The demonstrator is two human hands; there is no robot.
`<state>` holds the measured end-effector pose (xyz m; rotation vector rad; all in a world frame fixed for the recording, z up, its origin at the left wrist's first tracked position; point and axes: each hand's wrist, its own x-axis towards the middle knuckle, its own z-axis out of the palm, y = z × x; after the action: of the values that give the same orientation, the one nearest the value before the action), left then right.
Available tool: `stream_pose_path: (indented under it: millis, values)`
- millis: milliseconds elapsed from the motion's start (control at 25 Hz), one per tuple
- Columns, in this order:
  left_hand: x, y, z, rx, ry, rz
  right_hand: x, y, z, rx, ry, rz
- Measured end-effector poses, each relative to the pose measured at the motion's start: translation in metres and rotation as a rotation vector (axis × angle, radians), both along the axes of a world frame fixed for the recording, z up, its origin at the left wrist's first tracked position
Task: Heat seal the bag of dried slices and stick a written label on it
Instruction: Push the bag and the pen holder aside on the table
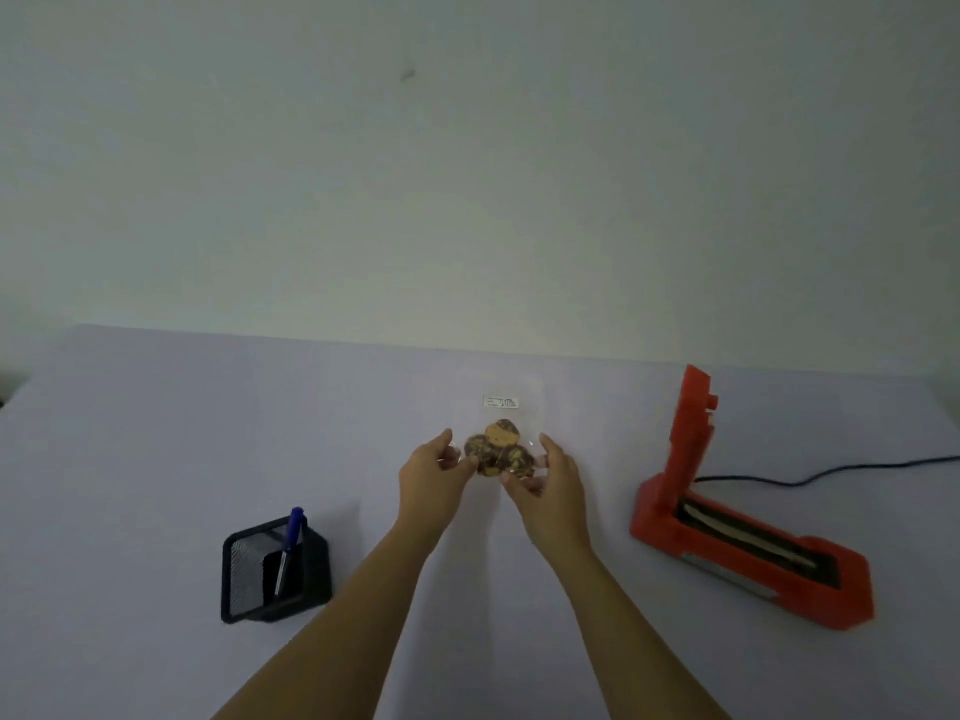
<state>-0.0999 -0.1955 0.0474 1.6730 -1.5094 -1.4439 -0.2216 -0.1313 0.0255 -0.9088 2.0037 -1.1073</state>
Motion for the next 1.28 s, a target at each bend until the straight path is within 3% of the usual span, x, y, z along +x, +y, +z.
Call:
stream_pose_path:
  millis: [400, 760, 880, 1000, 1160, 1240, 1280]
  values:
    - [-0.030, -0.069, -0.052, 0.055, -0.109, -0.037, -0.033, -0.066, -0.059, 0.142, 0.050, 0.045]
    - [-0.046, -0.089, -0.061, 0.018, -0.129, -0.094, -0.052, -0.088, -0.062, 0.162, 0.121, 0.092]
    - [-0.043, -0.079, -0.049, 0.038, -0.202, -0.129, -0.049, -0.088, -0.059, 0.206, 0.188, 0.063]
    - [-0.029, -0.053, -0.015, -0.057, -0.235, -0.079, -0.023, -0.064, -0.058, 0.174, 0.395, -0.086]
    - [0.033, 0.001, 0.030, -0.381, -0.505, -0.039, 0.032, -0.026, -0.077, 0.019, 0.529, 0.115]
    - [0.078, 0.021, 0.041, -0.363, -0.756, 0.006, 0.045, -0.021, -0.086, 0.049, 0.624, 0.226]
    - [0.100, 0.029, 0.042, -0.264, -0.864, 0.018, 0.048, -0.020, -0.088, 0.096, 0.679, 0.268]
